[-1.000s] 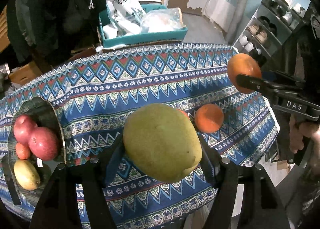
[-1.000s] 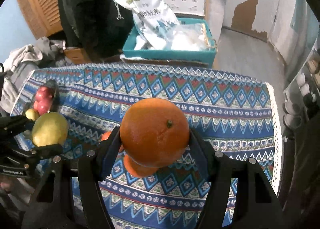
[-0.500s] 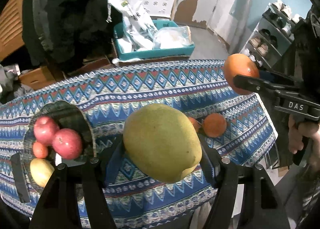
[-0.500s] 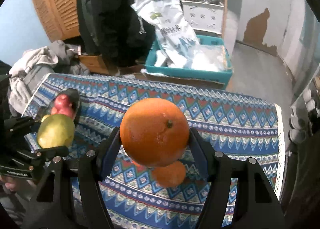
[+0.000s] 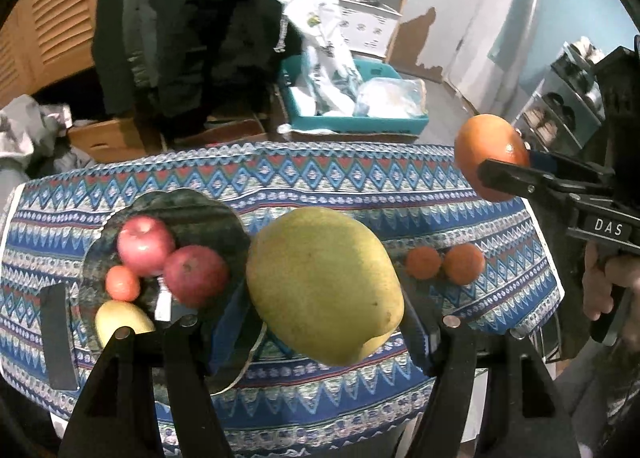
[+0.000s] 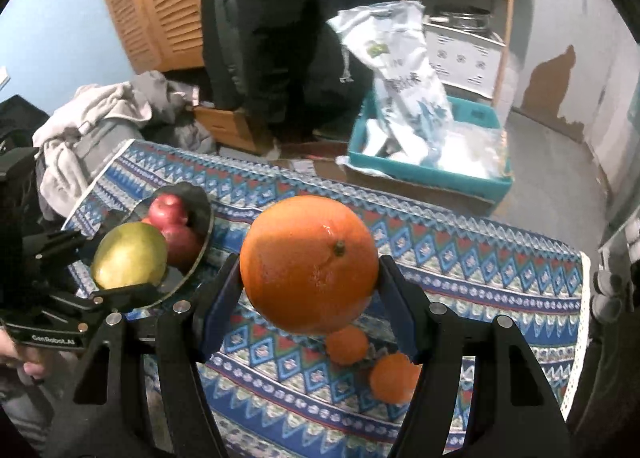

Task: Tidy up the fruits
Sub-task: 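Carry the pear with the left tool while the right tool carries the orange toward the plate, then lower the pear into the plate and open the left tool while the right tool releases the orange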

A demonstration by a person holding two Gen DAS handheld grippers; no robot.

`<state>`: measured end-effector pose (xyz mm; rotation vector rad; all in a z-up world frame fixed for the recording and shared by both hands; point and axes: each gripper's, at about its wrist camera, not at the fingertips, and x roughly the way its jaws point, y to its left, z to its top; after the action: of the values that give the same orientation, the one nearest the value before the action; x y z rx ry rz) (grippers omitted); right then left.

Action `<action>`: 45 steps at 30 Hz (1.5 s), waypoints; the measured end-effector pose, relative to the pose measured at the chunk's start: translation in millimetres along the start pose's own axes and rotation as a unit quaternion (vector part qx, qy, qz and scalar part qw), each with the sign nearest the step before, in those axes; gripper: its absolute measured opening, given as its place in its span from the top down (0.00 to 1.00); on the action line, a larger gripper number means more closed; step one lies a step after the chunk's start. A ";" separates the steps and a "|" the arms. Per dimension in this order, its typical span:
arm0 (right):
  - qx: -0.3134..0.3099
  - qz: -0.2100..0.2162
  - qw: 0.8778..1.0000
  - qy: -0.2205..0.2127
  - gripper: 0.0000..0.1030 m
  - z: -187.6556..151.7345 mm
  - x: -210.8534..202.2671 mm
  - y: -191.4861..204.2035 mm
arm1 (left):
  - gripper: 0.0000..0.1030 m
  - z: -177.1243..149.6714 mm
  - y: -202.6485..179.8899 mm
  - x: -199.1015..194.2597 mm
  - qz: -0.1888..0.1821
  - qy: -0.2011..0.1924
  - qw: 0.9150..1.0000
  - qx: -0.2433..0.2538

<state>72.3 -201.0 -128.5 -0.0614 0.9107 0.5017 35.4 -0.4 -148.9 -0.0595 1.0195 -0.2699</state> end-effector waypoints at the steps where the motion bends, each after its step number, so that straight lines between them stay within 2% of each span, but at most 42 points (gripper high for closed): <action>1: -0.002 0.003 1.000 0.000 0.35 2.3 2.8 4.9 | 0.31 -0.6 5.8 -1.4 0.003 -0.002 1.000 -0.005; 15: -0.025 0.047 0.998 0.031 0.35 24.7 55.4 60.7 | 0.31 -12.0 78.6 6.2 0.034 0.008 0.997 -0.066; 26: -0.050 0.070 0.994 0.068 0.35 25.9 98.4 99.6 | 0.31 -27.5 126.1 33.1 0.043 0.044 0.993 -0.102; 39: -0.066 0.082 0.990 0.096 0.35 21.9 123.1 122.4 | 0.31 -39.7 144.2 61.2 0.040 0.092 0.988 -0.118; 45: -0.070 0.083 0.989 0.104 0.35 19.4 128.0 127.2 | 0.31 -35.1 137.7 48.4 0.037 0.076 0.992 -0.099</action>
<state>95.4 -33.7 -194.8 -0.1694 1.0891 0.7248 56.4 123.1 -231.7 -0.1824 1.1955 -0.1065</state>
